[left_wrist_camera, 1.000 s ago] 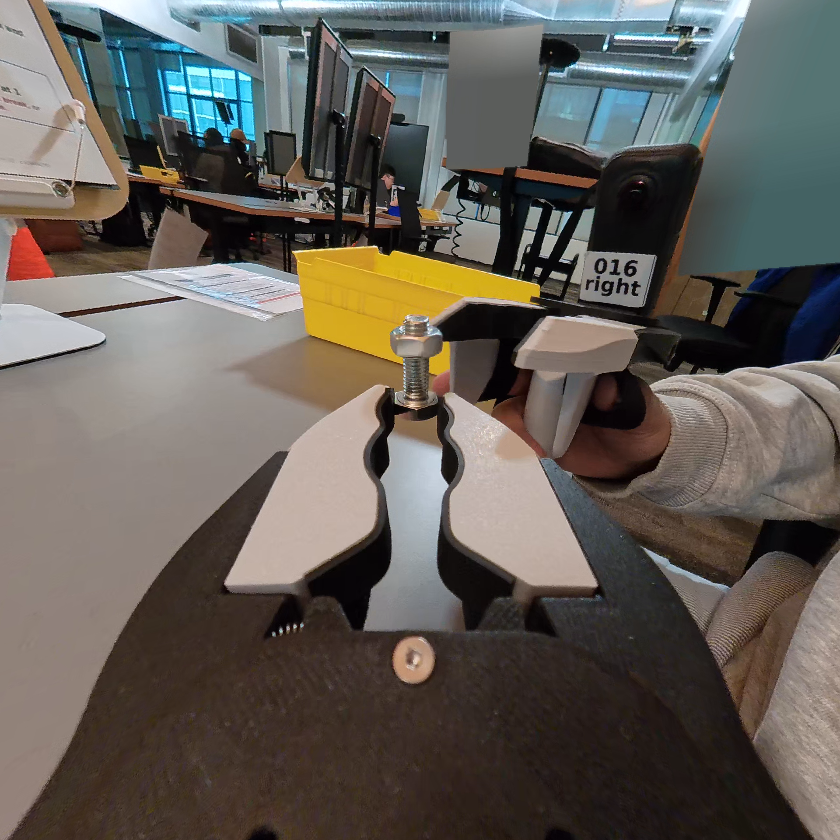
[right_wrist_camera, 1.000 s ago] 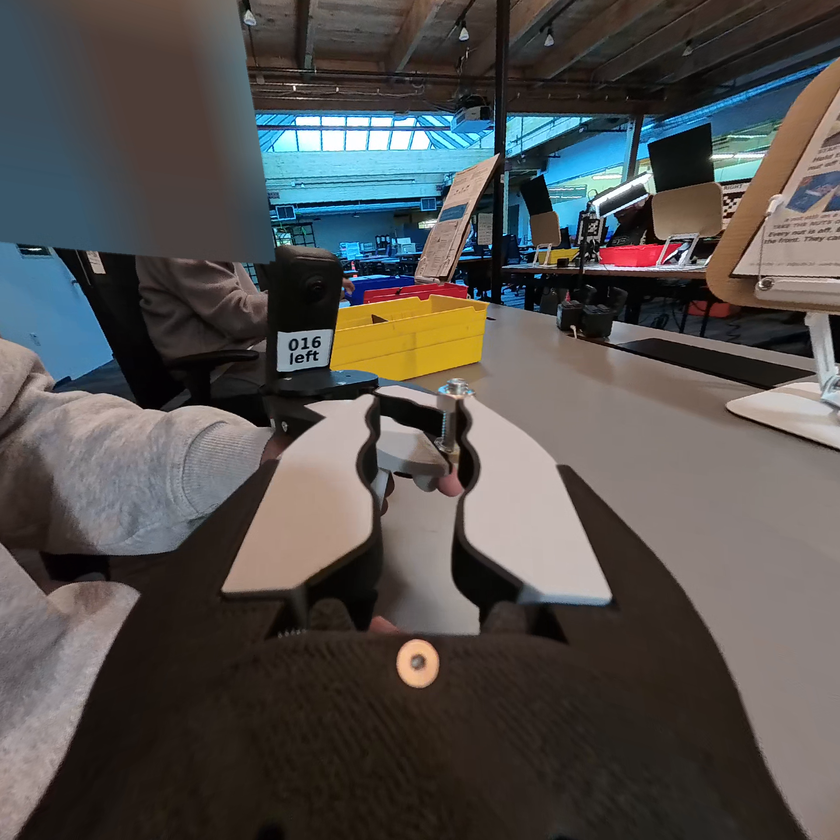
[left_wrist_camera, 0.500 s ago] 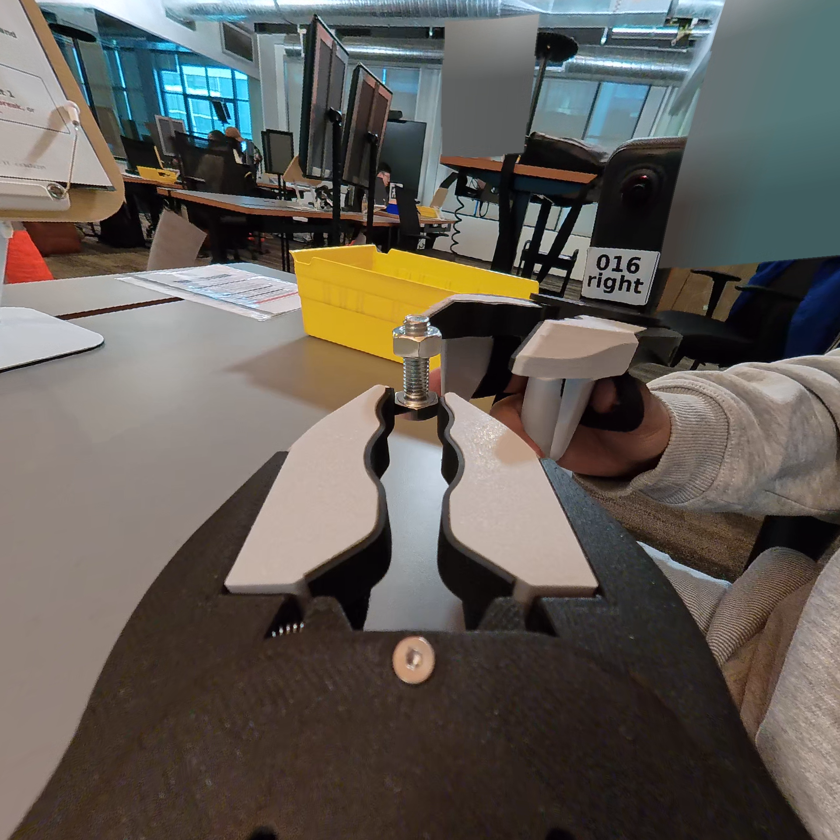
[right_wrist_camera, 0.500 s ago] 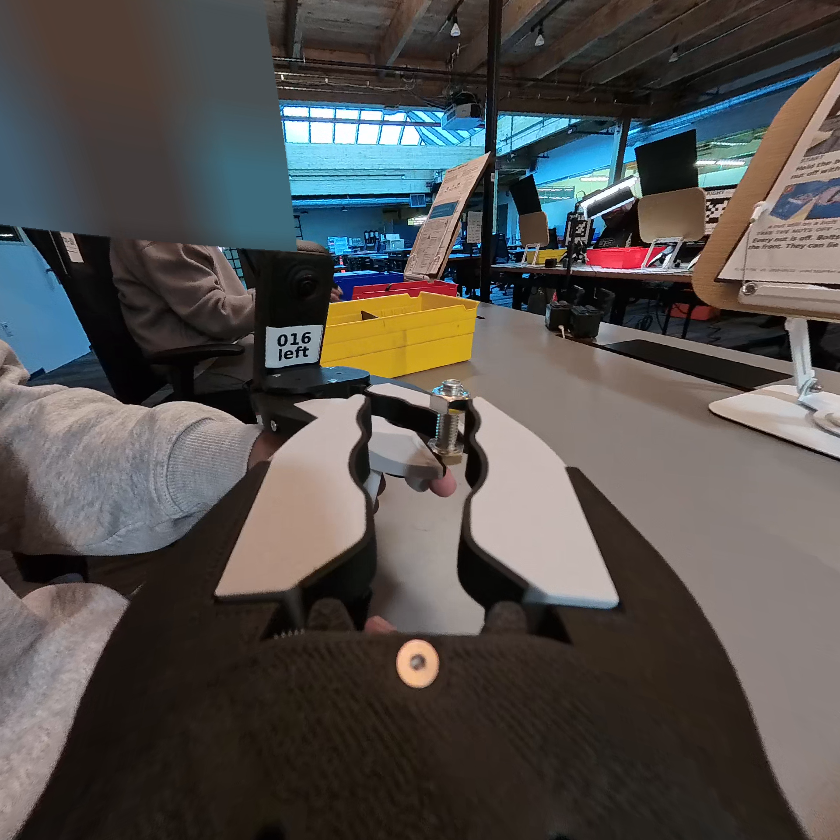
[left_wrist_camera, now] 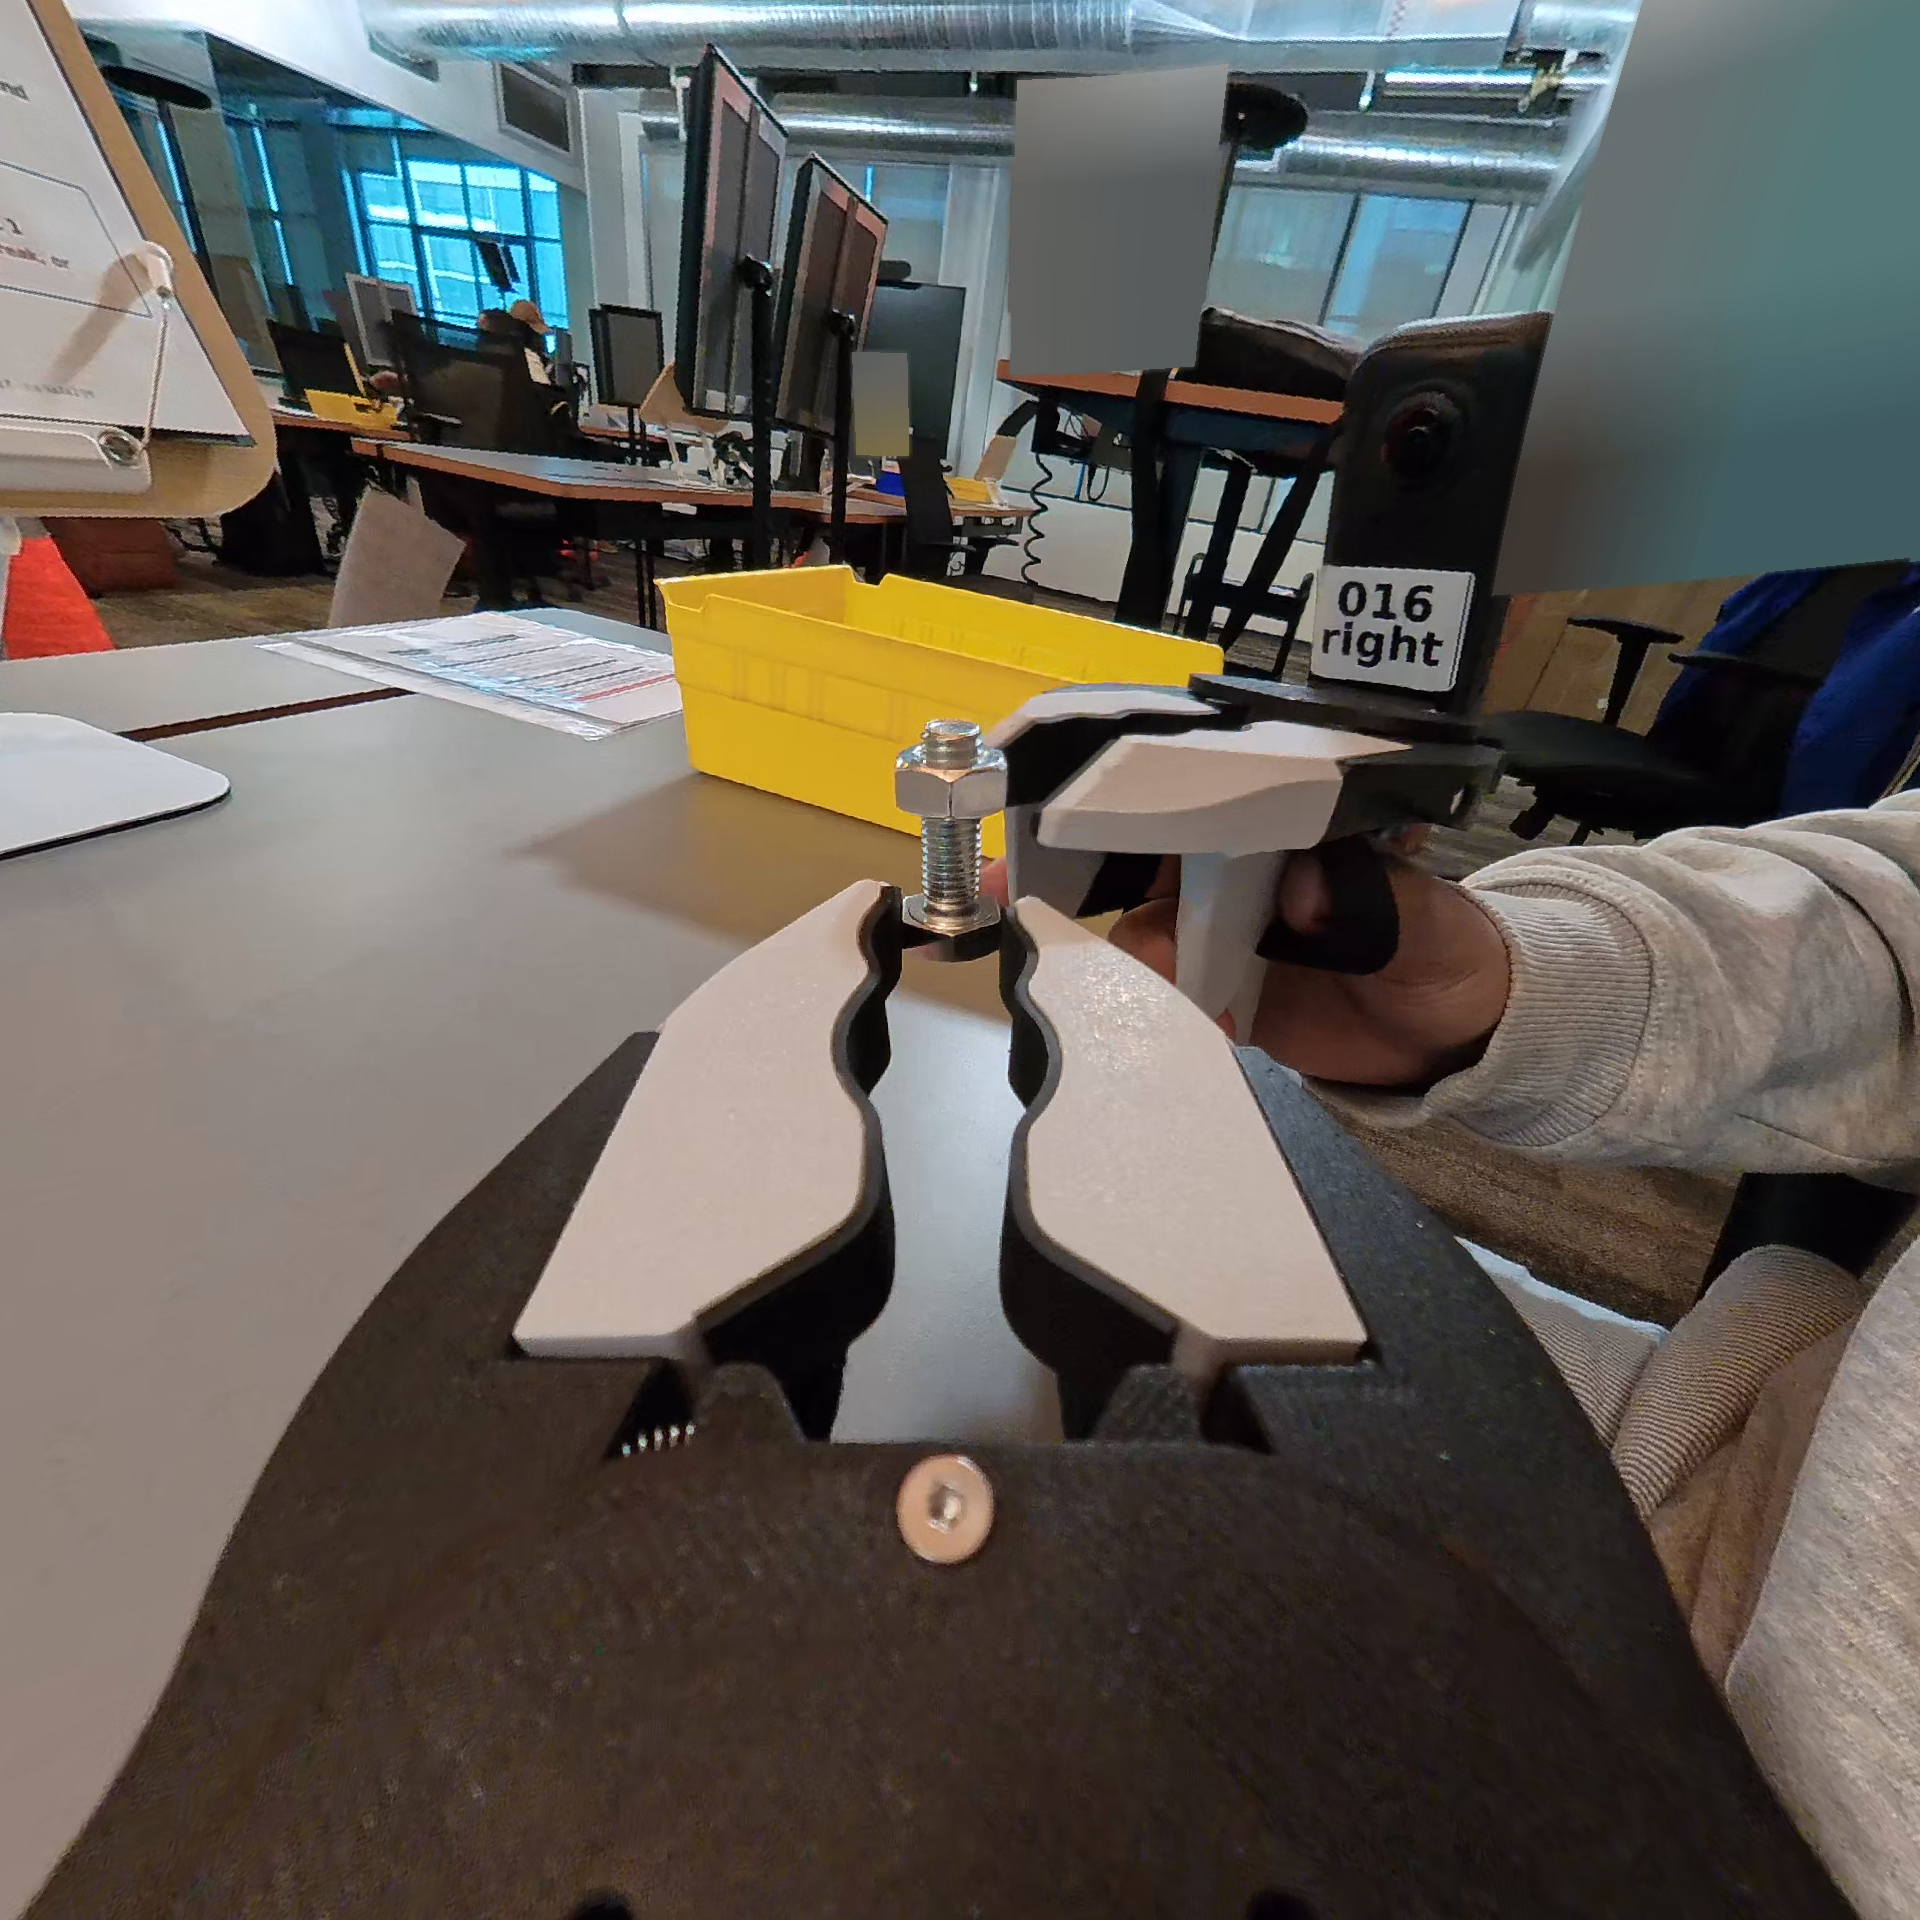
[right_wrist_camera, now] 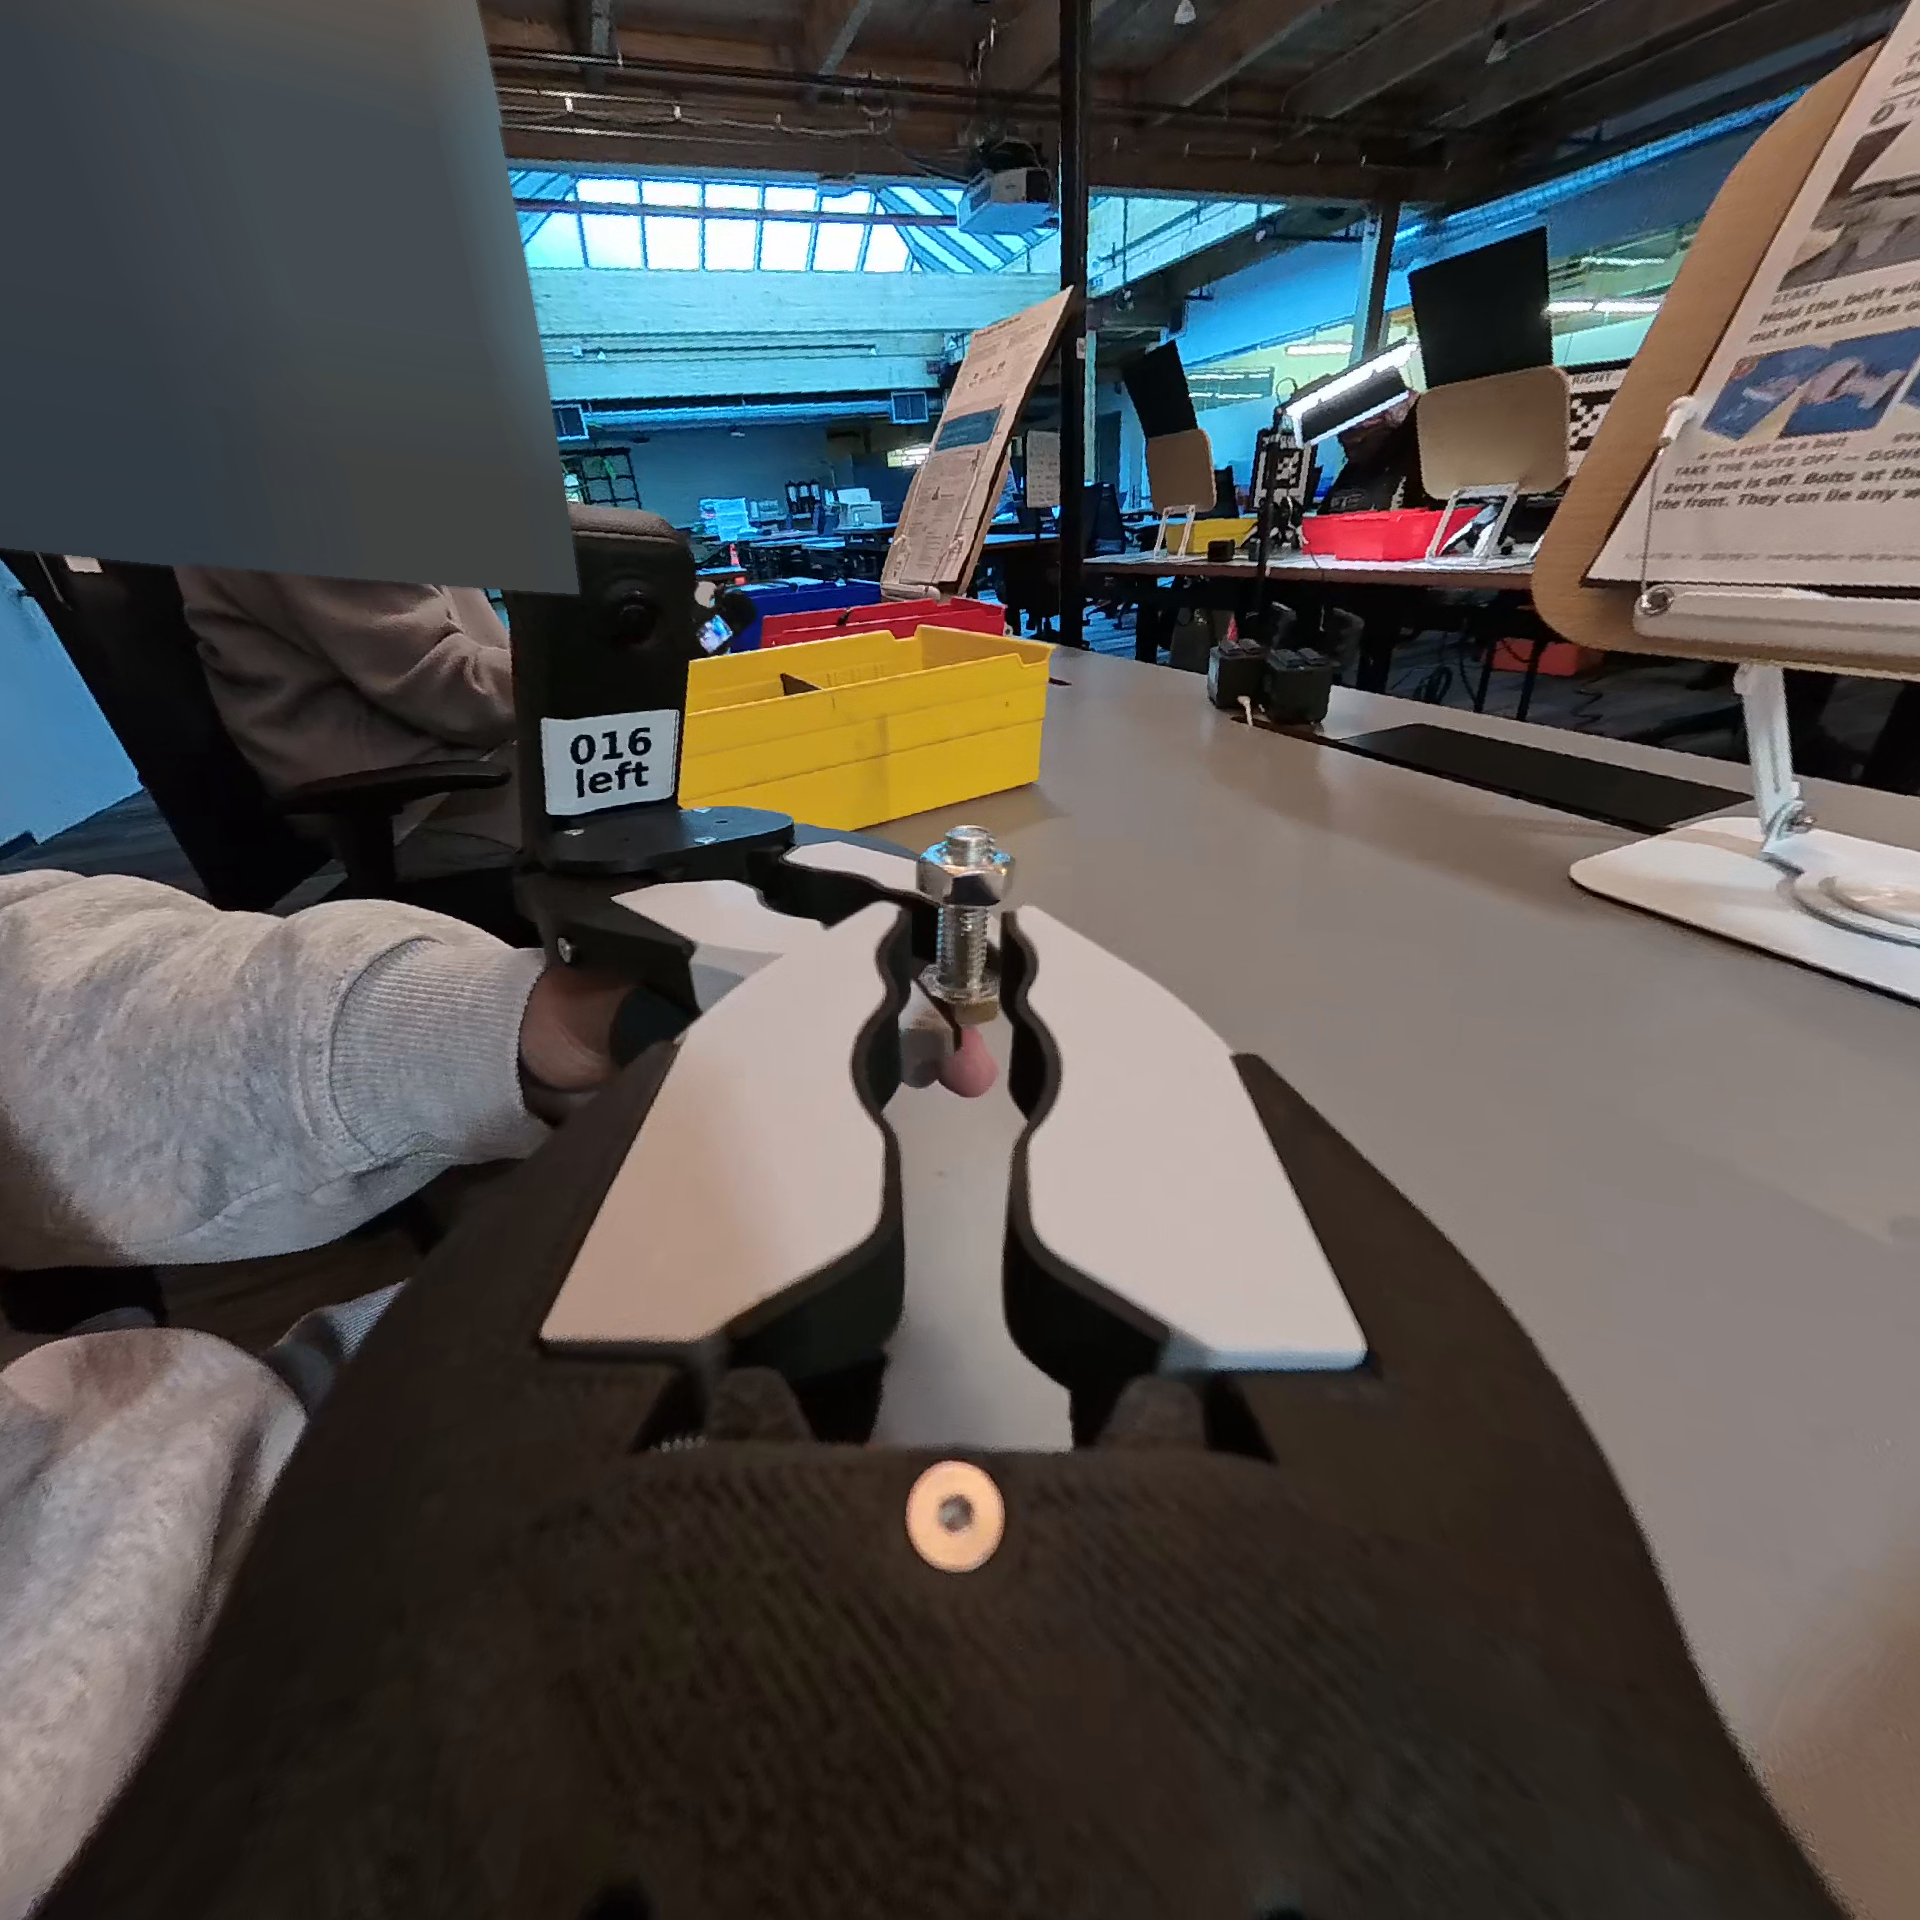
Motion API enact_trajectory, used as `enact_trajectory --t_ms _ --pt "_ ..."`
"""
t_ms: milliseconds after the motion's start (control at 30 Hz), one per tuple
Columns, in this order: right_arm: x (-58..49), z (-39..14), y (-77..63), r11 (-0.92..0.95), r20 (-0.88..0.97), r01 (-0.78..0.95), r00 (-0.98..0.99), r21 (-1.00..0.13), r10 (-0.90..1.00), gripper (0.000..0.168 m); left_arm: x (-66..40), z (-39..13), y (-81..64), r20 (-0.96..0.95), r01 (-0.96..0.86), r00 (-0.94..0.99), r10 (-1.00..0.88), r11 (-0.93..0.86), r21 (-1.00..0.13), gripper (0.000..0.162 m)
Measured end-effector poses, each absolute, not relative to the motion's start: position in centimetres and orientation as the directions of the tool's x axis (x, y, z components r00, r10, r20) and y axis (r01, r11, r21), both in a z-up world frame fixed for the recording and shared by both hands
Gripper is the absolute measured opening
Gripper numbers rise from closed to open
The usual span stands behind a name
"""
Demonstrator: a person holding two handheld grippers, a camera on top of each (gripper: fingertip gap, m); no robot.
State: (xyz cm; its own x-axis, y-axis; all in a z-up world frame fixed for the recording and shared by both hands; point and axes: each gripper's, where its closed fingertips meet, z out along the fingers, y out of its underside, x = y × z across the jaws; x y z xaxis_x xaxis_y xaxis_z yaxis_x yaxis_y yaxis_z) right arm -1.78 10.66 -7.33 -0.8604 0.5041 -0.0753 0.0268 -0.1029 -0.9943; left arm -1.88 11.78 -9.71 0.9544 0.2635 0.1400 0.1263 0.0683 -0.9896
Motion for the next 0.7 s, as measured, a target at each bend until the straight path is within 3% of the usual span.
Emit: enact_trajectory --t_ms 700 --pt "-1.73 -8.04 10.28 -0.060 -0.082 0.060 -0.866 -0.996 0.493 0.010 -1.17 -9.76 12.20 0.120 0.111 0.964 0.236 0.051 -0.993 0.019"
